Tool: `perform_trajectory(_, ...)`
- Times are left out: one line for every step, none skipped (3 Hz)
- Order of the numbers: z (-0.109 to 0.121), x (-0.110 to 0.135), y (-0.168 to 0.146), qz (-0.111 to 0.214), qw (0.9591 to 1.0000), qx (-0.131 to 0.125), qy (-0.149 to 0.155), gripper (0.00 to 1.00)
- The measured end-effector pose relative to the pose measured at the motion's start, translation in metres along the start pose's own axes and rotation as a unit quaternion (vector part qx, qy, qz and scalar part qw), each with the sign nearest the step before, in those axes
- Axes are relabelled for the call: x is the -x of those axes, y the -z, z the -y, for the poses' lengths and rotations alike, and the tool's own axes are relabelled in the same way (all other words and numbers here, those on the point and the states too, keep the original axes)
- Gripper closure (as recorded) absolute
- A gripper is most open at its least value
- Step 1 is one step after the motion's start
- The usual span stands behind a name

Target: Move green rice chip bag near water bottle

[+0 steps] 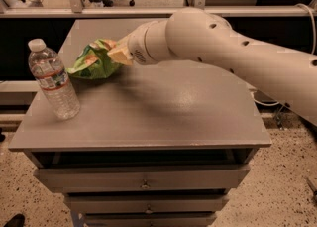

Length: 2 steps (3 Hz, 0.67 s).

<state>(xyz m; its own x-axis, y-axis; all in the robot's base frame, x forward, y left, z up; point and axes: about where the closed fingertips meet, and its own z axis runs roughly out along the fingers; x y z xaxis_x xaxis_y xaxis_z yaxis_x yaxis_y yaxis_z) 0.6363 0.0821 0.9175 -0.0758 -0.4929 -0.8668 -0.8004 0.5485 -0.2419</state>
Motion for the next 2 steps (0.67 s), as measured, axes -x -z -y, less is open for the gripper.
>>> perform_trajectory(0.0007, -0.0016, 0.0009, -0.002, 1.0000, 0.000, 0.000, 0.05)
perform_trajectory(0.0033, -0.0046, 0.0038, -0.005, 1.0000, 0.000, -0.002, 0.00)
